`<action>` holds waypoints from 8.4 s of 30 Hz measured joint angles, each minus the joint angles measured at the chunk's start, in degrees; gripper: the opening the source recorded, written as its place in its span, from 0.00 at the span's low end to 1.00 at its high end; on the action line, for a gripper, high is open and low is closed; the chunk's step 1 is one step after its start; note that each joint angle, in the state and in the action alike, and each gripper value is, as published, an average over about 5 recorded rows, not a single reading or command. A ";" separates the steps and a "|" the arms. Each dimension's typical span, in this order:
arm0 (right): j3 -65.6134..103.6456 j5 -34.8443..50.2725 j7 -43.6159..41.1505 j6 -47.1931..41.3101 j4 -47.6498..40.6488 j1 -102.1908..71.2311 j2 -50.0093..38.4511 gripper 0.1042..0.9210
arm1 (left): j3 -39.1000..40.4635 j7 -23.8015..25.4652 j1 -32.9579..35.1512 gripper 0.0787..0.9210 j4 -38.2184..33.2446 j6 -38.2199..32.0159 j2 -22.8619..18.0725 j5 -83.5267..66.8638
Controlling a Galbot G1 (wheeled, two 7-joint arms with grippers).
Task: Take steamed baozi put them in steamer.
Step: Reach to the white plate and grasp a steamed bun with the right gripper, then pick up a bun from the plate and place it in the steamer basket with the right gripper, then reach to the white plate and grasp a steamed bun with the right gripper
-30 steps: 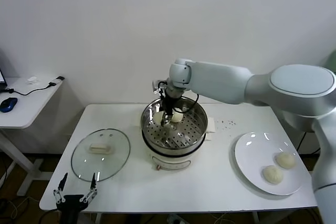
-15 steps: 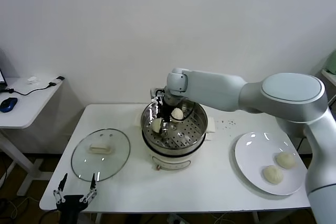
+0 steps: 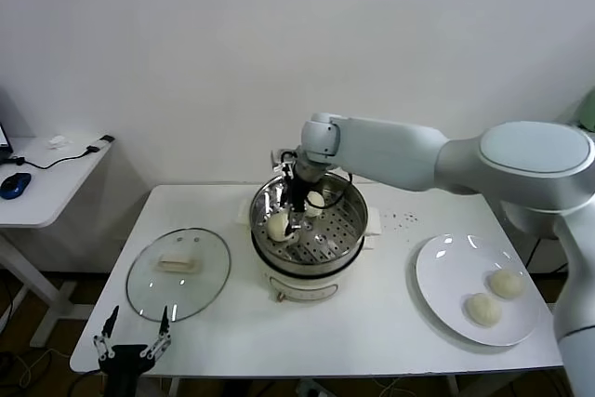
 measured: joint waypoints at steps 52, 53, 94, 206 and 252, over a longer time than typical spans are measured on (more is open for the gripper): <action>23.64 -40.86 -5.60 7.24 15.48 -30.89 -52.03 0.88 | 0.83 0.79 0.53 0.88 0.67 -0.50 -1.56 2.20; 23.82 -41.06 -5.57 7.25 15.43 -31.24 -52.00 0.88 | 0.83 0.78 0.54 0.88 0.70 -0.51 -1.56 2.20; 25.27 -43.05 -7.05 9.25 14.59 -31.46 -51.19 0.61 | 0.75 0.57 0.76 0.88 1.74 -1.27 -1.45 2.42; 17.63 -38.11 -9.61 15.19 7.64 -12.75 -46.36 0.88 | 1.49 0.80 0.85 0.88 2.71 -1.61 -1.49 2.43; 48.38 -57.58 -10.46 19.31 -7.83 -43.92 -43.05 0.61 | 0.63 1.23 0.97 0.88 3.70 -1.25 -2.14 2.66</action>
